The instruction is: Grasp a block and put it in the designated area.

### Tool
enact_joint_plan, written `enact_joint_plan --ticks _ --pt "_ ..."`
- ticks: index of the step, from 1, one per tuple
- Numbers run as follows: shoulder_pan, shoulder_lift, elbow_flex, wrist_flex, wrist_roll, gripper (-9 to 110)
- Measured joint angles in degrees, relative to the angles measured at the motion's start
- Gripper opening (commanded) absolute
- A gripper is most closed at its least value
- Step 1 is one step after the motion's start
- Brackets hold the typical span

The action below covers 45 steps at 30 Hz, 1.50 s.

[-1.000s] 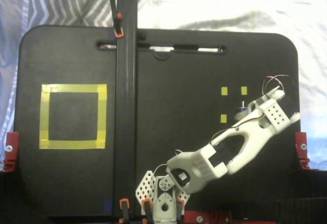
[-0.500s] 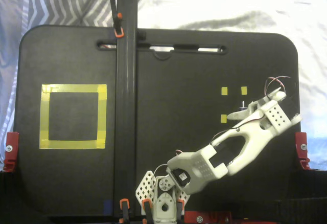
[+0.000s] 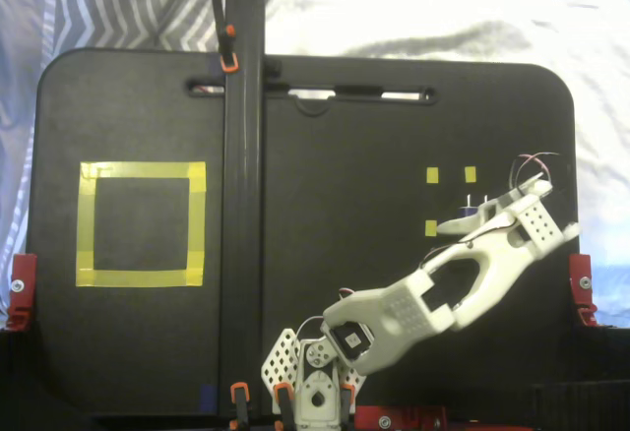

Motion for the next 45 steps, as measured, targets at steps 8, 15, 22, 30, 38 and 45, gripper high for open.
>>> enact_joint_plan --ticks 8,15,22,30,38,45 --pt "-0.09 -1.49 0.0 -0.97 0.0 38" --pt "-0.26 -1.49 0.0 -0.53 0.0 24" --pt "-0.53 -1.49 0.0 0.0 0.0 23" --pt "-0.53 -1.49 0.0 0.0 0.0 23" --pt "-2.2 2.64 0.0 4.57 0.0 23" --pt "-4.22 8.35 0.0 8.79 1.58 23"
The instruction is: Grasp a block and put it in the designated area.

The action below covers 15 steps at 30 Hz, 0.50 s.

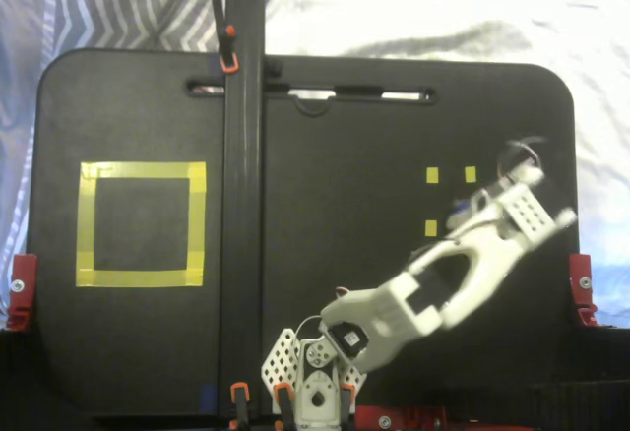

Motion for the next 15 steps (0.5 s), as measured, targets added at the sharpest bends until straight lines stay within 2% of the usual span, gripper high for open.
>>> enact_joint_plan --ticks 9,15 --pt "-2.37 2.29 0.0 2.46 3.87 23" --pt "-8.0 3.78 0.0 2.9 11.07 23"
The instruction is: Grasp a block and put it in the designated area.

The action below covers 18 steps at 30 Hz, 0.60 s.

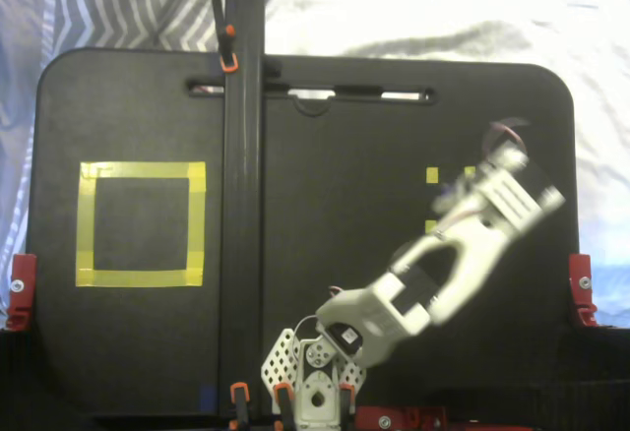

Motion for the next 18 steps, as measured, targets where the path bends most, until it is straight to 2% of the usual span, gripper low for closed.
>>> enact_joint_plan --ticks 18 --pt "-25.84 16.7 16.35 -1.85 28.04 23"
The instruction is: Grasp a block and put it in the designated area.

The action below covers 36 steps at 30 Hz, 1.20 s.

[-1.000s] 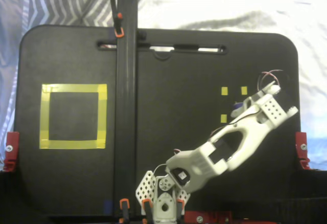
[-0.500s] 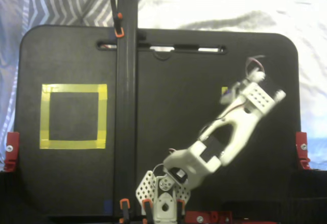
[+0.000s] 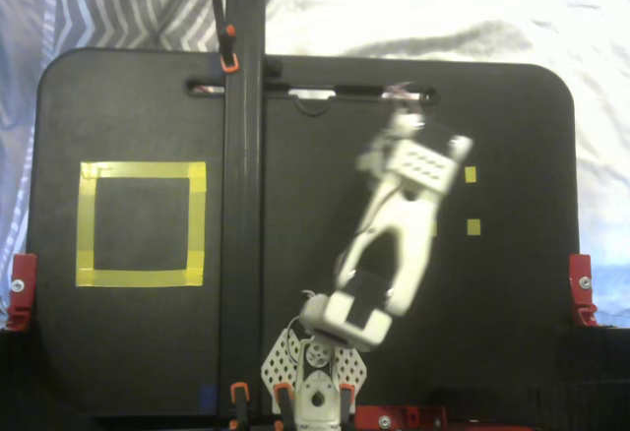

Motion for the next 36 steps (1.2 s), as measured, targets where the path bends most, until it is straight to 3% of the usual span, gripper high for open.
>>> enact_joint_plan --ticks 36 --pt "-52.38 2.02 4.22 -1.93 50.71 23"
